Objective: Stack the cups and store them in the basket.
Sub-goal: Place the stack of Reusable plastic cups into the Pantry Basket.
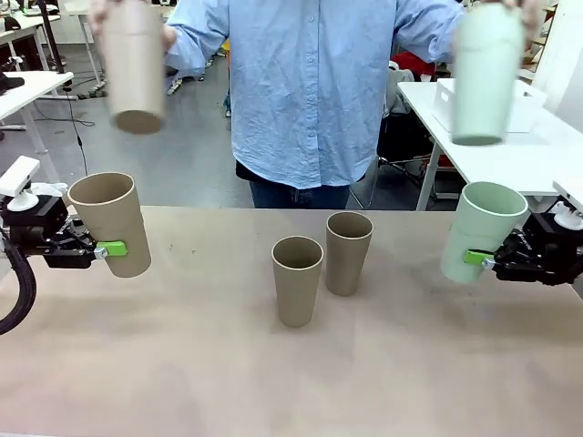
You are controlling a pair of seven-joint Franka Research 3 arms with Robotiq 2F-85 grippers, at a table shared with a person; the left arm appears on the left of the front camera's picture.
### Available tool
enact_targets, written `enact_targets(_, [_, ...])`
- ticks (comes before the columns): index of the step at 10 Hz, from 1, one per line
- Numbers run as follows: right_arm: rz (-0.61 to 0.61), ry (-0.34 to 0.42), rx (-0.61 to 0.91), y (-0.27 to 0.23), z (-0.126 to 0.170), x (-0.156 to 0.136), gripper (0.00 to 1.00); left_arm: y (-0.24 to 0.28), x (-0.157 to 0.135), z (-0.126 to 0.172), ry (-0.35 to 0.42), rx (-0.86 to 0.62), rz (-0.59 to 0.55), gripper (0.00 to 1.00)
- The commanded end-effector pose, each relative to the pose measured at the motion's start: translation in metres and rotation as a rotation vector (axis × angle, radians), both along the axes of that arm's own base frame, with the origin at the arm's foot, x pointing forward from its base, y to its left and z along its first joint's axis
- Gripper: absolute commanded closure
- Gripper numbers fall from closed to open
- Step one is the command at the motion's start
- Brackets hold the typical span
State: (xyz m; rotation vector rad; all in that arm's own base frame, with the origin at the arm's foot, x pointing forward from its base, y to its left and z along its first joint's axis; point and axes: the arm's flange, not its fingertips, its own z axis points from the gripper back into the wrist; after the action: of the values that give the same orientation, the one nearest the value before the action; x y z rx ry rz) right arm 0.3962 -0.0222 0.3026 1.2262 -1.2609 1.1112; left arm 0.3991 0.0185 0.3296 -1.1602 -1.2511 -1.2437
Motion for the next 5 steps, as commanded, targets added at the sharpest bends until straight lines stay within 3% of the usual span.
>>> enact_targets(1, [-0.006, -0.009, 0.006, -0.0012, 0.0033, 0.0019, 0.16, -0.0005, 0.0001, 0.0035, -0.005, -0.007, -0.009, 0.15])
enact_targets(5, [-0.006, -0.009, 0.006, -0.0012, 0.0033, 0.0019, 0.16, -0.0005, 0.0001, 0.0035, -0.005, -0.007, -0.009, 0.15])
